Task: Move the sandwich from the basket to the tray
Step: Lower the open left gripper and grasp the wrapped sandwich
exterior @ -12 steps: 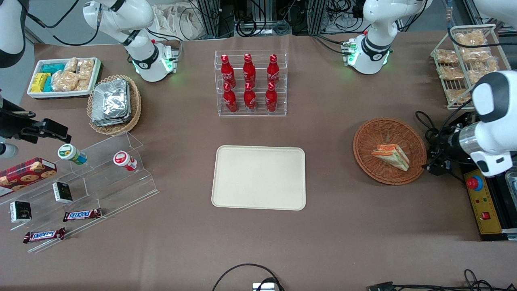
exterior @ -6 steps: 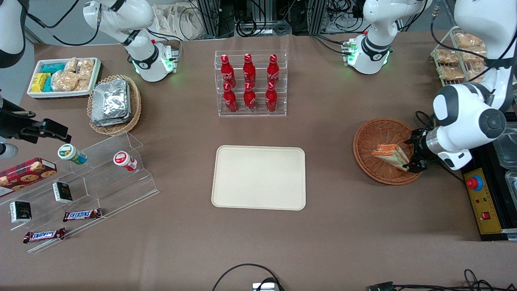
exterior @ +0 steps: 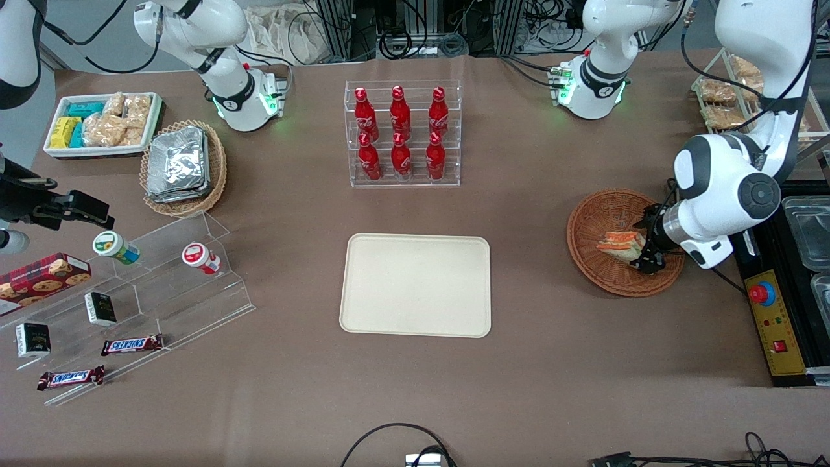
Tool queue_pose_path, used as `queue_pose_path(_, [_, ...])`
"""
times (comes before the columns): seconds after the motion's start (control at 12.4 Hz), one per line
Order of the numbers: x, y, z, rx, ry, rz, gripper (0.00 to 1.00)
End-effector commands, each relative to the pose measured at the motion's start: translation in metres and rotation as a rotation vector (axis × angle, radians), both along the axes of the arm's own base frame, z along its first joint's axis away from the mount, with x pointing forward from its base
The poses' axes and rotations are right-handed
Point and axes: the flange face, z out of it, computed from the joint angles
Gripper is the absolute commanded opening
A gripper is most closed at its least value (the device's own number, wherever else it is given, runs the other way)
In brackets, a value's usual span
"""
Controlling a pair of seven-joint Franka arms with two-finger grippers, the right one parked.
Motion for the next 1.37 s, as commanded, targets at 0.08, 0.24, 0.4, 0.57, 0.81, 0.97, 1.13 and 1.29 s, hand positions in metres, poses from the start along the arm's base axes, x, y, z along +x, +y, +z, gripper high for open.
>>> queue_pose_path(0.08, [-0.013, 0.006, -0.01, -0.003, -0.021, -0.117, 1.0])
queue_pose_path(0.24, [-0.015, 0.006, -0.017, -0.011, -0.01, -0.16, 1.0])
queue_pose_path(0.4, [-0.015, 0.008, -0.026, -0.017, 0.002, -0.169, 1.0])
queue_pose_path(0.57, [-0.014, 0.009, -0.035, -0.022, 0.006, -0.163, 0.9])
queue_pose_path(0.81, [-0.005, 0.016, -0.03, -0.022, -0.008, -0.132, 0.27])
queue_pose_path(0.97, [0.008, 0.02, -0.006, -0.018, -0.014, -0.125, 0.0])
queue_pose_path(1.13, [0.03, 0.017, 0.04, -0.035, 0.079, -0.154, 0.0])
queue_pose_path(1.29, [0.055, 0.01, 0.106, -0.042, 0.104, -0.197, 0.0])
